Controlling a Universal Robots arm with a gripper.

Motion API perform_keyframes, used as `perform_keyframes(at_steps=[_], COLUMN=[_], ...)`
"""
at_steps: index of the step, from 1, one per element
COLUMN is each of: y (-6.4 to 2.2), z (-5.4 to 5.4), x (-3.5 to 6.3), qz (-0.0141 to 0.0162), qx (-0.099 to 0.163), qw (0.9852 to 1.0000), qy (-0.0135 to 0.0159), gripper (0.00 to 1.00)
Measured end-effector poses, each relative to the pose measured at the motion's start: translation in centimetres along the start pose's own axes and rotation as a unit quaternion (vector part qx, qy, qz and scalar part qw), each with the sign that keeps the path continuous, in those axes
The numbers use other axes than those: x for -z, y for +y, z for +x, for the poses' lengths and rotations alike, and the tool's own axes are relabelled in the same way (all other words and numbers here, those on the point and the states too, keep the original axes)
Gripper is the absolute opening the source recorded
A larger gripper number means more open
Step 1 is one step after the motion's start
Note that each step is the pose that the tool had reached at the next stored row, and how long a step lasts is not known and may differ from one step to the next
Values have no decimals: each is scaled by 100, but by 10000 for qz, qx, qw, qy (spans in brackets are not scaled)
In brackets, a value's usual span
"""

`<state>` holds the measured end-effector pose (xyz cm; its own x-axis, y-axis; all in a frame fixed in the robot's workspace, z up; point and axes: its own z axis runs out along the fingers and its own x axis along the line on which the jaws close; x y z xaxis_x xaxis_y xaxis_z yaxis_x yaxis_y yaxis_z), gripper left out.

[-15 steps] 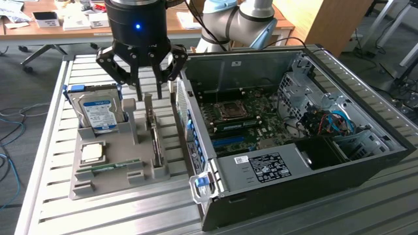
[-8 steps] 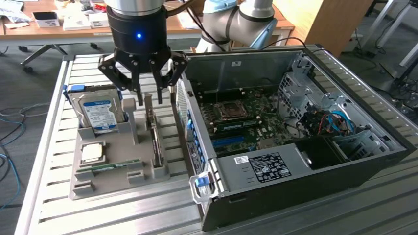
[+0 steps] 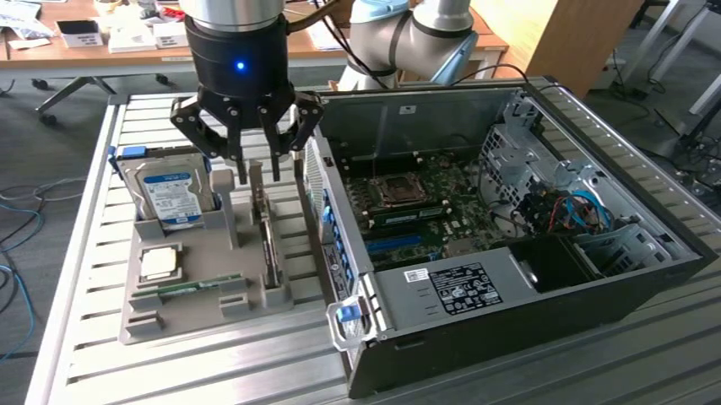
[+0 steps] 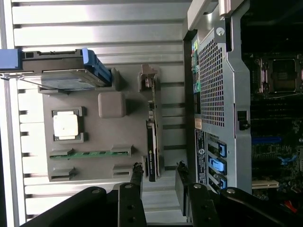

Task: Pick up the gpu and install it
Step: 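Pick up the gpu and move the gpu toward the slot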

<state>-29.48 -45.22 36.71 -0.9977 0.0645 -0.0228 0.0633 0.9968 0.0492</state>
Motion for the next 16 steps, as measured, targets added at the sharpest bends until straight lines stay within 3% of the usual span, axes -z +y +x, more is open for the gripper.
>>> perform_keyframes(at_steps=[16], y=[-6], z=[3], x=[-128], qz=[0], qx=[0], qw=[10000], qy=[0], gripper=[42])
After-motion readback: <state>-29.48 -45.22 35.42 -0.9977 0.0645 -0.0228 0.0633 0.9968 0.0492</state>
